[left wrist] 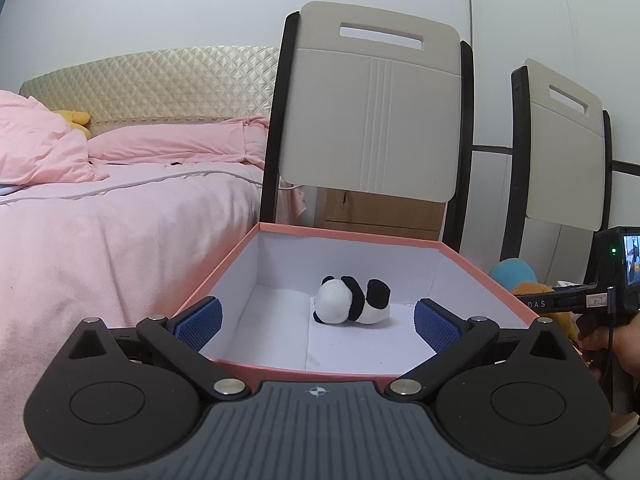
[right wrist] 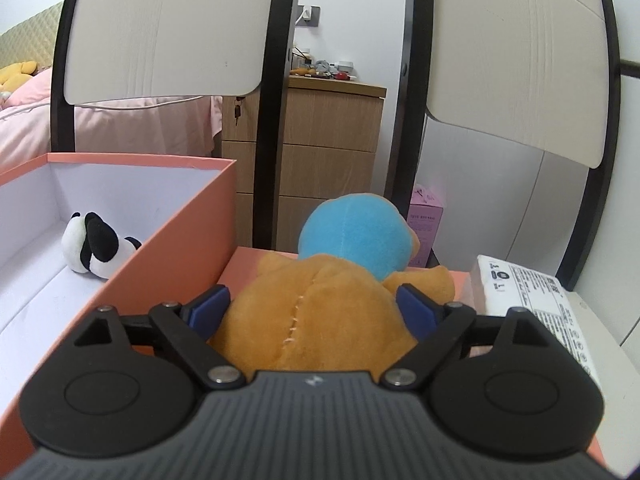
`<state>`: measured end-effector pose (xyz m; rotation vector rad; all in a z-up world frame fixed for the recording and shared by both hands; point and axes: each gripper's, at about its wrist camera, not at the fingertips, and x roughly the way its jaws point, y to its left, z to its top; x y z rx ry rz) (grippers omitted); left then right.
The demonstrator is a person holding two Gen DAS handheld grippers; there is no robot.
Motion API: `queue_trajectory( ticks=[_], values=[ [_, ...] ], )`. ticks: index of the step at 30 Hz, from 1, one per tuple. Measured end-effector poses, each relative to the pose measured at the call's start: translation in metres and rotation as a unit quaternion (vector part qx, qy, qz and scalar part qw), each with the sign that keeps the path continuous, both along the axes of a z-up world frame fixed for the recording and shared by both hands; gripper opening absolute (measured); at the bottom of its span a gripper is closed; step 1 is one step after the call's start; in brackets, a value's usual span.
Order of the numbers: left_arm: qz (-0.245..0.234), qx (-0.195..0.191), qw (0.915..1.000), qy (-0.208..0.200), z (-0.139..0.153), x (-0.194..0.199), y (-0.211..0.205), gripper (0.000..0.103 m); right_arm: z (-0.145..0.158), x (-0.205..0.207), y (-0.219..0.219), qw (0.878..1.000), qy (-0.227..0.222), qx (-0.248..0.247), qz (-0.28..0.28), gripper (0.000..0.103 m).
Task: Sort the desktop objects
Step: 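Move the right gripper to the orange bear plush and close on it, then carry the orange bear with the right gripper into the pink box and release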
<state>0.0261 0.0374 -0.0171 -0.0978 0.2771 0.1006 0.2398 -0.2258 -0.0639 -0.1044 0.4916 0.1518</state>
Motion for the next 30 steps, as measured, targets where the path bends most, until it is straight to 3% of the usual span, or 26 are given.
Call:
queue_trajectory(
  ticks=[2,6,13,23,26,30],
  values=[
    [0.001,-0.001,1.0,0.0,0.0,0.0,0.0,0.103,0.002,-0.001,0.0,1.0,0.0,0.005,-0.001,0.077],
    [0.0,-0.002,1.0,-0.002,0.0,-0.001,0.0,0.103,0.009,-0.004,-0.004,1.0,-0.002,0.027,-0.001,0.068],
    [0.0,0.001,1.0,-0.009,0.001,-0.003,-0.003,0.103,0.027,-0.02,-0.01,0.998,-0.022,0.058,0.006,0.067],
    [0.001,0.001,0.9998,-0.019,0.002,-0.006,-0.001,0.103,0.065,-0.049,-0.014,0.99,-0.1,0.093,0.019,0.067],
    [0.007,0.001,0.9997,-0.022,0.003,-0.007,0.001,0.103,0.083,-0.054,-0.003,0.986,-0.123,0.099,0.048,0.067],
    [0.016,0.001,0.9995,-0.026,0.004,-0.009,0.004,0.103,0.103,-0.047,0.037,0.984,-0.106,0.082,0.118,0.067]
  ],
)
